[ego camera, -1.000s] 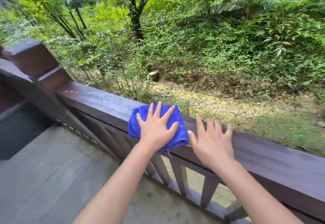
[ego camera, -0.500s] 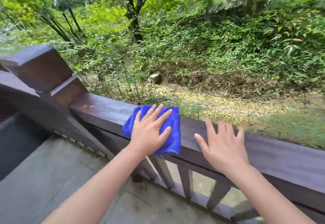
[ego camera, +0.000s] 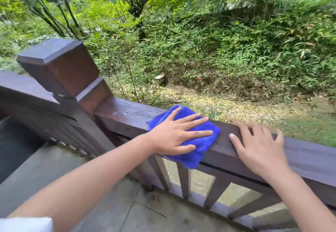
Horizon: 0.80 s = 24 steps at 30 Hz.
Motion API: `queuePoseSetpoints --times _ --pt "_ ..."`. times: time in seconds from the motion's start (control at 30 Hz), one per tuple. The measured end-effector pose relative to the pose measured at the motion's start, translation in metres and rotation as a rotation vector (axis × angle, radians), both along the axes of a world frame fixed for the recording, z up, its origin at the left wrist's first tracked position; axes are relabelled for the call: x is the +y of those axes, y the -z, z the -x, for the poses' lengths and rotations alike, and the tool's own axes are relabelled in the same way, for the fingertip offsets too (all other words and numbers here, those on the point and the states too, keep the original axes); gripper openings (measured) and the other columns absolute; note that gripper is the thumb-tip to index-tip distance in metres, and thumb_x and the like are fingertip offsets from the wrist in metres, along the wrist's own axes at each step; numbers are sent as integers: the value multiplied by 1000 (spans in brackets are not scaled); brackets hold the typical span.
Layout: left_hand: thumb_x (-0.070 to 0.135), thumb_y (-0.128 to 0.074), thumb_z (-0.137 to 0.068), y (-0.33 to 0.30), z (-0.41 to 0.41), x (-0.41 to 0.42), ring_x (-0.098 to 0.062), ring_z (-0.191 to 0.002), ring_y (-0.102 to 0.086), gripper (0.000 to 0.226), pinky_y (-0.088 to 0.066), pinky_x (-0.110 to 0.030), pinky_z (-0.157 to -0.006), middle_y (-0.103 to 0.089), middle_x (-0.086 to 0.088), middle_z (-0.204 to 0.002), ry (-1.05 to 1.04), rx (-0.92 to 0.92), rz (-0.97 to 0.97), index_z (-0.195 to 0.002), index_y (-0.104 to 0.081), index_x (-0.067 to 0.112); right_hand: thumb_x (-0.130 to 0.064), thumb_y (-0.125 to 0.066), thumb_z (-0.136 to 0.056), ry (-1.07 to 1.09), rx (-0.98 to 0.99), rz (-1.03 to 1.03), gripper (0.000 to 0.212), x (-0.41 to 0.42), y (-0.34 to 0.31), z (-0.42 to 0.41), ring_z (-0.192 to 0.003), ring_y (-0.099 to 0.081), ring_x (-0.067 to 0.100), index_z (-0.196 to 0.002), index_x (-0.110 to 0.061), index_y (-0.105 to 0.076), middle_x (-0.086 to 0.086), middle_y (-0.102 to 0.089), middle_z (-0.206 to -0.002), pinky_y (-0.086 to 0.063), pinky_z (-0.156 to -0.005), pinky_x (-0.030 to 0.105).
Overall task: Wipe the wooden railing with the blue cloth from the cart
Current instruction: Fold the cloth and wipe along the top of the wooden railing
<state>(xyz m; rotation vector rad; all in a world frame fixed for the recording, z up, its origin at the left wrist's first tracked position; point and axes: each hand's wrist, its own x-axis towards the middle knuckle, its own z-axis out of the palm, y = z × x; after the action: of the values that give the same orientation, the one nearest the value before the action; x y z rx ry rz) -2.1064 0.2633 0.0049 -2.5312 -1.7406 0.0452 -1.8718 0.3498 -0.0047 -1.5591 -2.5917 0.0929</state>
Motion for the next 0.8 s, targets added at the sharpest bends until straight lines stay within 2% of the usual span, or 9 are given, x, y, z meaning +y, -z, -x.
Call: queuePoseSetpoints --times 0.07,0.2,0.3,0.43,0.53,0.6,0.7,0.77,0.8 --pt "51 -26 -90 1 18 2 -12 -144 -5 54 0 -51 -114 -8 10 -157 -40 -20 7 -141 -13 44 -60 -13 -81 19 -5 10 64 -1 -1 6 -125 -39 25 -136 -32 -29 6 -49 -132 -19 -107 55" --pt "55 -22 -87 9 26 9 -9 -144 -6 58 -3 -48 -116 -12 10 -157 -356 -164 -29 -143 -13 41 -61 -12 -81 -12 -20 41 65 -7 -4 35 -125 -38 27 -136 -28 -26 9 -49 -130 -21 -106 58" --pt "57 -23 -85 10 39 7 -9 -144 -7 60 0 -46 -116 -15 9 -157 -518 -215 -48 -142 -16 40 -61 -14 -82 -105 -7 50 66 -15 -4 69 -126 -37 25 -138 -28 -23 8 -47 -130 -20 -106 56" --pt "54 -30 -90 9 72 -4 -11 -144 -6 56 0 -49 -116 -17 7 -157 -752 -236 -72 -142 -21 38 -61 -19 -85 -236 12 44 66 -23 -3 112 -124 -36 26 -141 -26 -20 9 -46 -131 -20 -106 56" --pt "52 -30 -90 7 69 -6 -13 -144 -4 56 2 -52 -115 -15 5 -157 -925 -265 -87 -143 -21 36 -58 -23 -87 -292 5 82 66 -26 -2 132 -128 -33 26 -143 -24 -15 9 -41 -137 -19 -107 56" --pt "52 -28 -89 10 53 -8 -14 -145 -4 56 1 -54 -114 -13 4 -157 -884 -251 -112 -142 -20 37 -55 -24 -87 -308 2 70 65 -27 -2 136 -127 -35 25 -142 -23 -17 8 -41 -136 -22 -105 54" --pt "47 -24 -89 12 43 -16 -14 -145 -8 53 -2 -52 -114 -15 5 -157 -618 -216 -133 -141 -21 41 -51 -28 -84 -320 4 3 62 -28 -3 135 -120 -43 27 -137 -17 -31 9 -49 -130 -27 -101 52" --pt "42 -25 -94 6 57 -17 -11 -144 -7 48 5 -48 -115 -14 4 -157 -462 -163 -94 -142 -21 39 -51 -31 -83 -320 24 -10 61 -27 -3 135 -117 -47 28 -132 -16 -38 10 -52 -126 -29 -101 52" --pt "39 -25 -95 3 66 -17 -9 -144 -5 47 10 -47 -114 -13 4 -157 -399 -131 -79 -142 -21 37 -53 -29 -83 -317 13 -2 62 -28 -3 136 -119 -46 27 -133 -17 -36 9 -51 -127 -29 -101 51"
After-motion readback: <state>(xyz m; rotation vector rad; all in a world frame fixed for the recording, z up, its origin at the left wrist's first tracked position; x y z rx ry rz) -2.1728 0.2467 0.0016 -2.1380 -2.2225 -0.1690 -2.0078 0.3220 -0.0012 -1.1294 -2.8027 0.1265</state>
